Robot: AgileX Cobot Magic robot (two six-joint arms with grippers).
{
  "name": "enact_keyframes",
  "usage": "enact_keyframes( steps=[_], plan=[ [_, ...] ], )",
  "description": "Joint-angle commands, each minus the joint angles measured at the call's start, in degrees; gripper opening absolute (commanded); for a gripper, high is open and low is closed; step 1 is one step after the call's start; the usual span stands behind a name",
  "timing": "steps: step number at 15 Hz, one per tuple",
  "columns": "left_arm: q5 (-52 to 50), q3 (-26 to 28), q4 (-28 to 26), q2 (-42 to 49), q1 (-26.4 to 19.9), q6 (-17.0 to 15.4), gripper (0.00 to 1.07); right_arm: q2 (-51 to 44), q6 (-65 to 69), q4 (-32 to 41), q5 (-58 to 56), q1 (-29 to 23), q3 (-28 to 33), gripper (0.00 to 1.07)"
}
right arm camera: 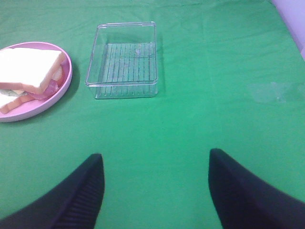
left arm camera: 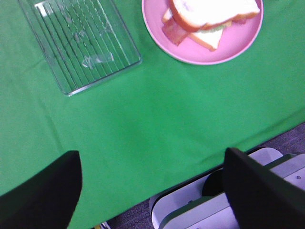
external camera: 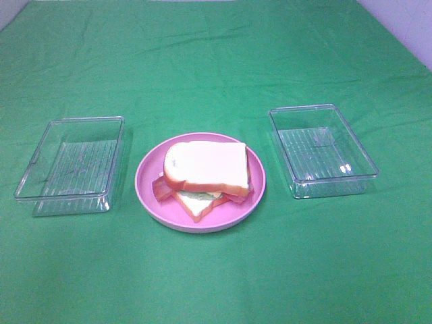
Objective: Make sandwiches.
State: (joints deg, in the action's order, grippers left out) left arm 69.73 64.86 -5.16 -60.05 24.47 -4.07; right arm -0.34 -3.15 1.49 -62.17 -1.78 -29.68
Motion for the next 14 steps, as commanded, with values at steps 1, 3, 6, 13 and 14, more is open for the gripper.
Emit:
enact_keyframes(
  steps=[1, 3, 6, 13, 14],
  plan=[
    [2.18, -7.05, -0.63, 9.0, 0.23, -0.57, 0.77, -0.4, -0.23, 0.17, 0.34, 0.46, 0.06, 0.6],
    [1.72, -10.49, -0.63, 13.41, 0.23, -0.57, 0.77, -0.4, -0.23, 0.17, 0.34, 0.46, 0.06, 0.6],
    [0.8, -18.51, -0.63, 24.18, 0.23, -0.52, 0.77, -0.4, -0.23, 0.17, 0.34, 0.46, 0.06, 0.6],
    [-8.59, -34.78, 0.11, 56.89, 0.23, 6.19, 0.77, -0.4, -0.23, 0.17, 0.34, 0.46, 0.06, 0.6],
    [-10.2, -36.33, 0.29, 57.58, 0.23, 6.53, 0.77, -0.4, -0.23, 0.17, 0.34, 0.46, 0.06, 0.6]
  ],
)
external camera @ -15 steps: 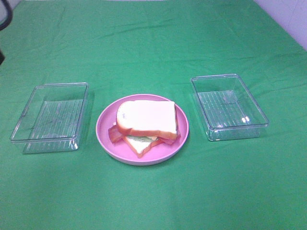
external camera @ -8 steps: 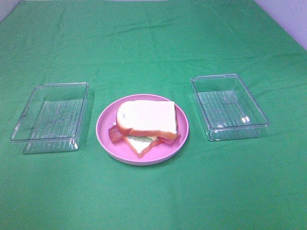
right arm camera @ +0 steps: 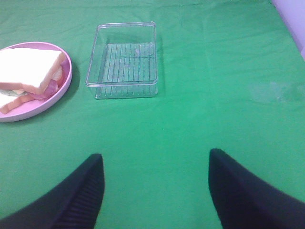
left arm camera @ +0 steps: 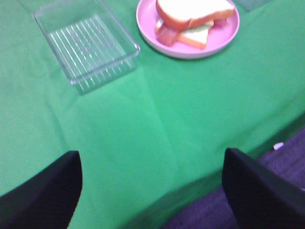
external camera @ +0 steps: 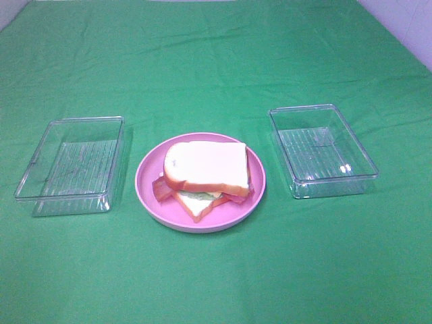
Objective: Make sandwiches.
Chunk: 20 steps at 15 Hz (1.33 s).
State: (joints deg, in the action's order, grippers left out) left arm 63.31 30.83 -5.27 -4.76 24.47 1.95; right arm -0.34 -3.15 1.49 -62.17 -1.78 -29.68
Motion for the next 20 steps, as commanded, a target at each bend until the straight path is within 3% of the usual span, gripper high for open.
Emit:
enact_keyframes(
  steps=[1, 13, 16, 17, 20],
  plan=[
    [-3.78, -2.29, 0.4, 2.29, 0.23, 0.52, 0.77, -0.4, -0.23, 0.17, 0.34, 0.46, 0.06, 0.6],
    [-3.78, -2.06, 0.97, 2.18, 0.23, 1.15, 0.77, -0.4, -0.23, 0.17, 0.34, 0.46, 0.06, 0.6],
    [-3.78, -2.06, 0.92, 2.18, -8.88, 1.15, 0.77, -0.4, -0.23, 0.17, 0.34, 0.46, 0.06, 0.6],
    [-3.78, -2.06, 0.92, 2.18, -8.88, 1.15, 0.77, -0.4, -0.23, 0.17, 0.34, 0.46, 0.06, 0.6],
    [-3.78, -2.06, 0.92, 2.18, -24.58, 1.15, 0.77, -0.46, -0.23, 0.17, 0.34, 0.46, 0.06, 0.6]
  ],
)
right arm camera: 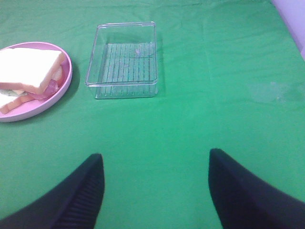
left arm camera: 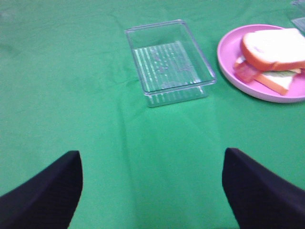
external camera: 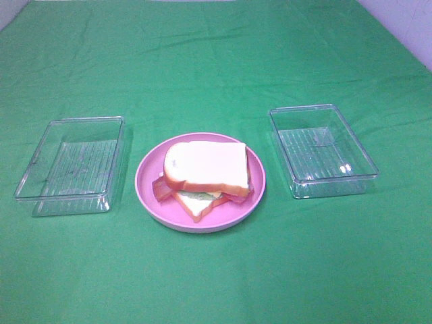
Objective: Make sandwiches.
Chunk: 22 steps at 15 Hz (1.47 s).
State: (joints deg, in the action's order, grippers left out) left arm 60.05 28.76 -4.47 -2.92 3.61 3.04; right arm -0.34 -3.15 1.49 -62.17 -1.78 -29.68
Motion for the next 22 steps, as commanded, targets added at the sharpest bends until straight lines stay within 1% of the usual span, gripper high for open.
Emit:
enact_keyframes(
  steps=[1, 2, 4, 6, 22],
  plan=[
    [-0.52, 0.0, 0.11, 0.34, -5.27, 0.06, 0.77, -0.46, -0.23, 0.17, 0.34, 0.46, 0.06, 0.6],
    [-0.52, 0.0, 0.11, 0.34, -9.0, 0.06, 0.77, -0.46, -0.23, 0.17, 0.34, 0.46, 0.06, 0.6],
    [-0.52, 0.0, 0.11, 0.52, -9.0, 0.06, 0.77, -0.46, -0.23, 0.17, 0.34, 0.63, 0.06, 0.6],
    [-0.52, 0.0, 0.11, 4.81, -8.88, 0.06, 0.77, -0.63, -0.23, 0.17, 0.29, 2.52, 0.06, 0.6],
    [-0.57, 0.0, 0.11, 4.53, -8.88, 0.06, 0.77, -0.74, -0.23, 0.17, 0.29, 2.35, 0.06, 0.6]
  ],
)
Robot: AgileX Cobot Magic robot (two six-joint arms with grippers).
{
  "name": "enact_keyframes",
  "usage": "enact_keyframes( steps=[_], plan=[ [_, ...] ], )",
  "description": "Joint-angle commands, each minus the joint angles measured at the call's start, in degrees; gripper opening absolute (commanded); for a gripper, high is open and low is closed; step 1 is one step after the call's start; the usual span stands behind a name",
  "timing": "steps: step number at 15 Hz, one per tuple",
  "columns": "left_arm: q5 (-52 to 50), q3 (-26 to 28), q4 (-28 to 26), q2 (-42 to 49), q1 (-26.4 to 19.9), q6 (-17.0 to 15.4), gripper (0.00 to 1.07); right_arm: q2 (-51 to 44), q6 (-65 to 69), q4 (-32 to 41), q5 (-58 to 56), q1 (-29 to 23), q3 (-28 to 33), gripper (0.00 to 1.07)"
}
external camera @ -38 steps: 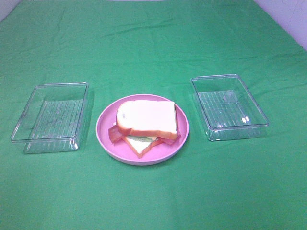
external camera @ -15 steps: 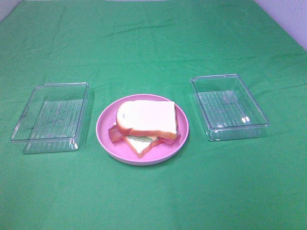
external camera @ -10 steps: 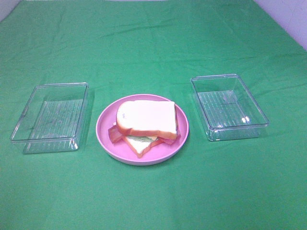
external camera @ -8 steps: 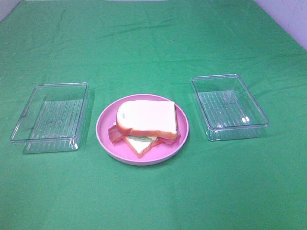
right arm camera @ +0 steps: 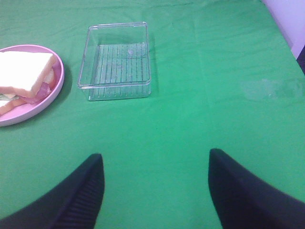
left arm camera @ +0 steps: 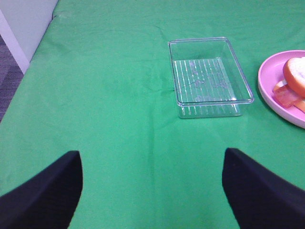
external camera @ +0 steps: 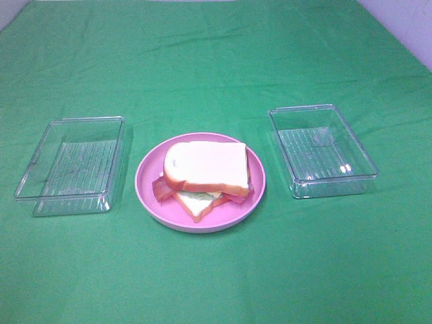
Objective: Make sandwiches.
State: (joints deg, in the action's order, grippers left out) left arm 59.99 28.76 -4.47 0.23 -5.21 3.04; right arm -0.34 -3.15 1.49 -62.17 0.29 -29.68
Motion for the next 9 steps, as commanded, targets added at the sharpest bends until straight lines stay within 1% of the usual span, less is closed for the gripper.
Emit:
enact_keyframes(
  steps=[1, 9],
  plan=[
    [-0.52, 0.0, 0.11, 1.38, -0.06, 0.06, 0.77, -0.74, -0.23, 0.17, 0.29, 0.29, 0.06, 0.6],
    [-0.52, 0.0, 0.11, 1.38, -0.06, 0.06, 0.77, -0.74, -0.23, 0.17, 0.29, 0.29, 0.06, 0.6]
  ],
)
